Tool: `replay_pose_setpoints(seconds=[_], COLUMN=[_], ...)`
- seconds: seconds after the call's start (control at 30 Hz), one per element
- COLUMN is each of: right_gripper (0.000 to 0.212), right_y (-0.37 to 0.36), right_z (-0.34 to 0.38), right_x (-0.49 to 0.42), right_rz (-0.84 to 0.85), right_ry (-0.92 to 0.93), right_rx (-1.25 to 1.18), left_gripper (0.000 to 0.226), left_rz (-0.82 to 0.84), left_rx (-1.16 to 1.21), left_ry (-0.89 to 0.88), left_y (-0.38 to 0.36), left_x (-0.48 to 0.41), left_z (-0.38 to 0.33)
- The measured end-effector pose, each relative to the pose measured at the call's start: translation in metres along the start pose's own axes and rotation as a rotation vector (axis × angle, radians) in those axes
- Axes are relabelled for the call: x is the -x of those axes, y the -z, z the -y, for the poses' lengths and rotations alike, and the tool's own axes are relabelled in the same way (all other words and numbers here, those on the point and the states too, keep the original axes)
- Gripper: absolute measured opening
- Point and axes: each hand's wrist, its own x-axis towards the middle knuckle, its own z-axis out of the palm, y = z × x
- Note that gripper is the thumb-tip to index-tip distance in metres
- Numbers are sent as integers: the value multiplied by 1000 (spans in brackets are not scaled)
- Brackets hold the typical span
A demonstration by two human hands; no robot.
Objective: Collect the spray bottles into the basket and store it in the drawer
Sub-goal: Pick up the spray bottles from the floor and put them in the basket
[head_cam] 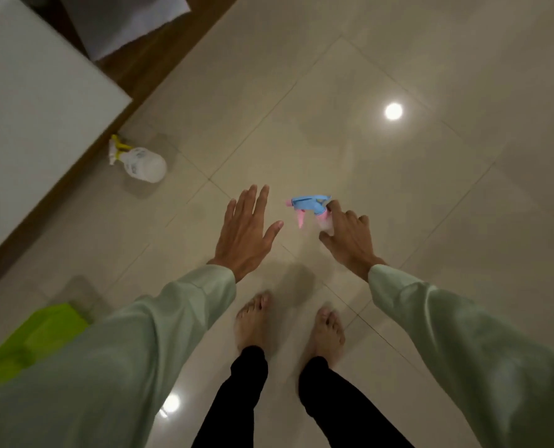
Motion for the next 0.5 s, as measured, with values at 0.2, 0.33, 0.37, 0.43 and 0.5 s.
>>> replay_pose_setpoints(seconds=[0.2, 0.33, 0.37, 0.43, 0.5], right_gripper=[42, 32, 28, 25, 26], right_y=[66, 86, 85, 84, 75], right_z=[120, 205, 228, 268, 309], right_x=[53, 88, 97, 112, 129], right_rz=[-67, -78, -70, -64, -61], right_ry=[87, 138, 175, 216, 236], right_rx=[-242, -397, -410, -451, -468], left_gripper=[70, 70, 70, 70, 70], left_rz=[-140, -231, -256, -296, -328], left_rx=[64, 88, 92, 95, 103], left_ry=[177, 290, 319, 366, 416], left_y=[99, 147, 157, 172, 181], left_x=[101, 172, 191, 225, 264], left_z=[20, 49, 60, 82, 108])
